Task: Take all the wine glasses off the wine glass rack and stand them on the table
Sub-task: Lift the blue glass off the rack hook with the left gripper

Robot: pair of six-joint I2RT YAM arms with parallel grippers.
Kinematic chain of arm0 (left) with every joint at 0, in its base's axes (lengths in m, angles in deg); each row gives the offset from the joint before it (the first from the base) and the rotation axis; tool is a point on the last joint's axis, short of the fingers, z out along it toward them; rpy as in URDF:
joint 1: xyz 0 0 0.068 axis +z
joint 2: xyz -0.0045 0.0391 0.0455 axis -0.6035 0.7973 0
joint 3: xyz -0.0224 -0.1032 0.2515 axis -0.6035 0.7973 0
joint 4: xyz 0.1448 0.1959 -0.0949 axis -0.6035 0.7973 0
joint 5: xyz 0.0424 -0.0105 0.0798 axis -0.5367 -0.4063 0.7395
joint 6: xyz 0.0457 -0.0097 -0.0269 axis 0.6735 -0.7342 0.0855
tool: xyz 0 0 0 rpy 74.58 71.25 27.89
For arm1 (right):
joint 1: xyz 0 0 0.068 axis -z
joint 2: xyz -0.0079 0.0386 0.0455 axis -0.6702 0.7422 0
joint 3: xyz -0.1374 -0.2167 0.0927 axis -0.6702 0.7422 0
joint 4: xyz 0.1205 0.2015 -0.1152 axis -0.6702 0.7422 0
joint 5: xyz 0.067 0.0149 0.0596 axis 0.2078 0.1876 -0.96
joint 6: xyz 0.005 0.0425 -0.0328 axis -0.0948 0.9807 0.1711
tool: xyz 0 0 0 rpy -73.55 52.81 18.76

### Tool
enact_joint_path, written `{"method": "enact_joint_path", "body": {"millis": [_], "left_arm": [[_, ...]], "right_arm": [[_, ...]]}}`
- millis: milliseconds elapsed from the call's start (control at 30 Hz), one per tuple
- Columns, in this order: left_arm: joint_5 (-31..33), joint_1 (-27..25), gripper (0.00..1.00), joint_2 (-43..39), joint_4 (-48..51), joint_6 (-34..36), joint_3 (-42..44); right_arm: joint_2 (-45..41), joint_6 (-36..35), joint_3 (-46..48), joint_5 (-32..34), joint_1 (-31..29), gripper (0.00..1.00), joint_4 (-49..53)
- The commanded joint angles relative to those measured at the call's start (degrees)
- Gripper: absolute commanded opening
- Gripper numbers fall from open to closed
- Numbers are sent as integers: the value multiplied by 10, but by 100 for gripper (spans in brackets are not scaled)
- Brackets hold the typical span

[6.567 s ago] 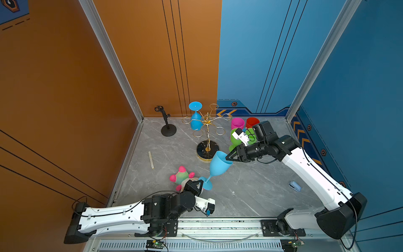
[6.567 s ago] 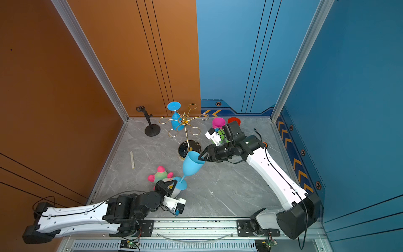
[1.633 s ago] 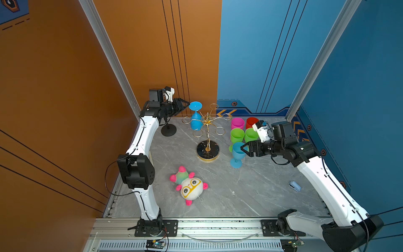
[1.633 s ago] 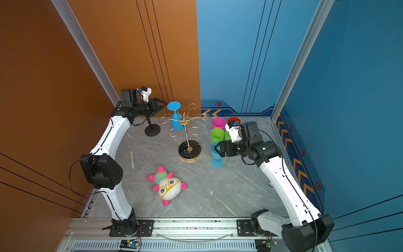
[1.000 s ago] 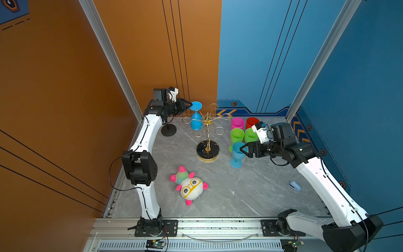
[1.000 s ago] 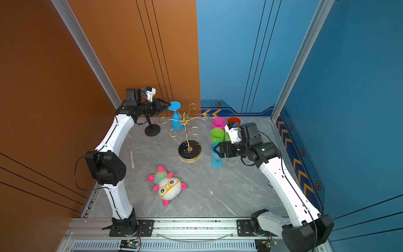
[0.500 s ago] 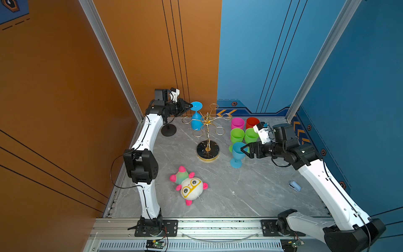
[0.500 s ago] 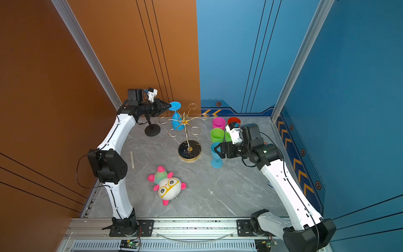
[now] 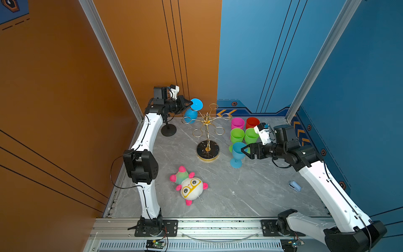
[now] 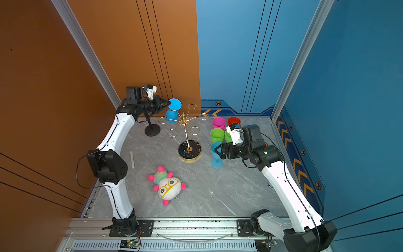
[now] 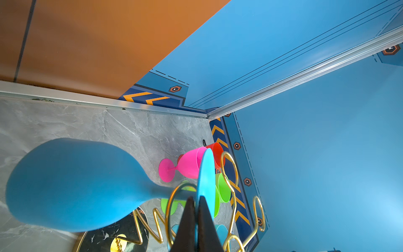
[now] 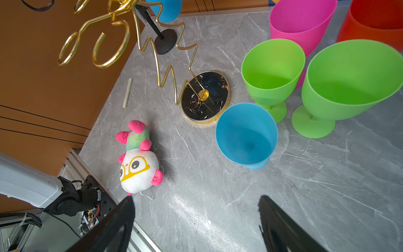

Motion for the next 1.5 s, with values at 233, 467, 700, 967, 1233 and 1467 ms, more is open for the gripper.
{"method": "enact_joint_path", "body": {"millis": [233,467,700,967,1233,1467], "left_arm": [[-25,-3,0,-44,24,-20,26],[-31,-7,0,-70,24,-16,50],[-54,-10,0,-68,24,-20,50],[-75,-18,0,-52,24,-27,34],[-101,-28,0,-21,24,-38,-5],[-80,-26,0,4,24,-45,-45]], "right_arm": [[-17,10,12,-13,7,89,-12],[-21,13,13,-17,9,89,-14],[-29,17,16,-20,9,89,-16],[-38,21,17,-23,11,89,-16],[-45,22,20,-23,14,90,-16],[-45,22,24,-26,16,90,-18]]}}
